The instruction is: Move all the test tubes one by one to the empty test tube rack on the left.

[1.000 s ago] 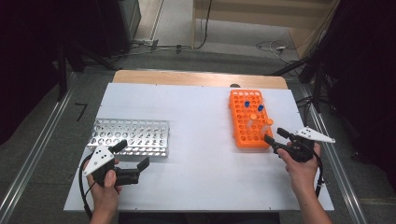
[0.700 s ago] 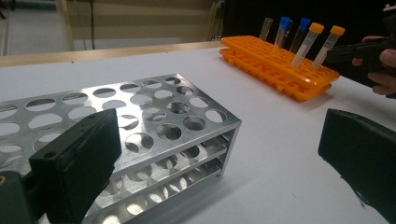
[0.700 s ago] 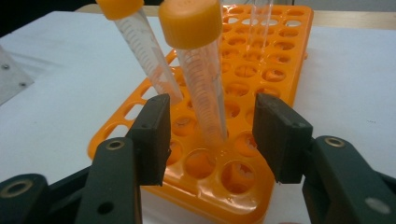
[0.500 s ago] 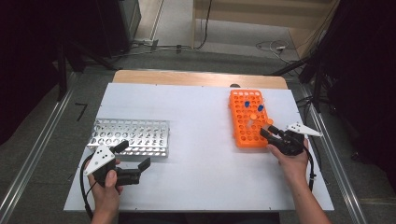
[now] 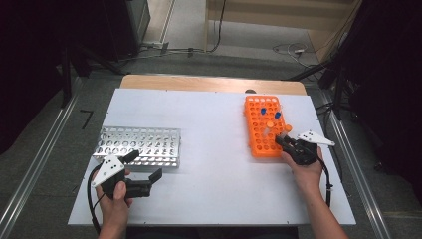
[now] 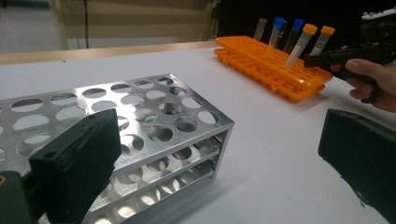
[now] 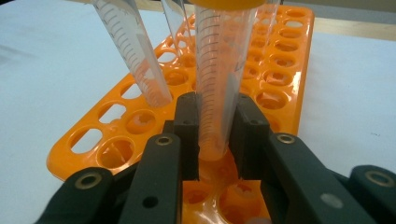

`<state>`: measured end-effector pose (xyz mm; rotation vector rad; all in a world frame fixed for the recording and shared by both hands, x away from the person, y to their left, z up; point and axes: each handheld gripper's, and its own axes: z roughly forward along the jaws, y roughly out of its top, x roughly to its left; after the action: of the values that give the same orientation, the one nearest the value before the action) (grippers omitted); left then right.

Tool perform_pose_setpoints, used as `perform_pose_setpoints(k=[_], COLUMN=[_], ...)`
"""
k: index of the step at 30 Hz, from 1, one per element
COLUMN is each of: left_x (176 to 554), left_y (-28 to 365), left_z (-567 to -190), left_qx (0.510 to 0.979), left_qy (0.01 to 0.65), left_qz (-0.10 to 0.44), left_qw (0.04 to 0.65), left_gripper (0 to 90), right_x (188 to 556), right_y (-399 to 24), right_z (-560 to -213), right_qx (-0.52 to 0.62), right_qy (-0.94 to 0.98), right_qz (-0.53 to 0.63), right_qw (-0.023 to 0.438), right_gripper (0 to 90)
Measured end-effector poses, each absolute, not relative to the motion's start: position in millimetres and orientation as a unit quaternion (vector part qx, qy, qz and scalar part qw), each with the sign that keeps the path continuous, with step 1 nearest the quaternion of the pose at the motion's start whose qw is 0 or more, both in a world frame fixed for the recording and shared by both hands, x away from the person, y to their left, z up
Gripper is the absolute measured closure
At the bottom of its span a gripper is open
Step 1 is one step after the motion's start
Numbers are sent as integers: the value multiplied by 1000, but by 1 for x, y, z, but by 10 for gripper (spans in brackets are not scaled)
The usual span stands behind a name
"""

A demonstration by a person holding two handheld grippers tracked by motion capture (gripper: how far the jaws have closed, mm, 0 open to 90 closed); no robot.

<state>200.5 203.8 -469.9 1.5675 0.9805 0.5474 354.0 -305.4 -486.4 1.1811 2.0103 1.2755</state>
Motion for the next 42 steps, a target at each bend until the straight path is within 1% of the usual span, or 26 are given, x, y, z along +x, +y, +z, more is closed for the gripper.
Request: perform_pose_setpoints(k=[9,12,14,15,23,31,42], left_x=[200,201,201,202,213,227,245], left_y=[197,192,188,187,172,147,115], left_z=[-465,-460,-456,-454,-442,-433,-425], left_qx=[673,679,678,680,695,710,723], left_qy=[404,396,395,388,375,355,336], left_qz=[226,218,229,221,196,179,155], left_qw=[577,578,576,581,581,581,583], left_gripper=[0,0,0,0,0,0,0], right_x=[346,341,336,334,312,299,284], right_y=[-311,-311,-310,-309,-297,-278,-250], right_z=[-470,-463,-458,-457,-449,-445,-447], right_qx=[430,423,417,412,386,346,309], right_qy=[719,719,722,724,737,754,774], right_qz=[487,495,496,498,511,533,532], right_qw=[248,244,243,242,217,168,151], right_gripper=[723,723,723,724,724,726,726])
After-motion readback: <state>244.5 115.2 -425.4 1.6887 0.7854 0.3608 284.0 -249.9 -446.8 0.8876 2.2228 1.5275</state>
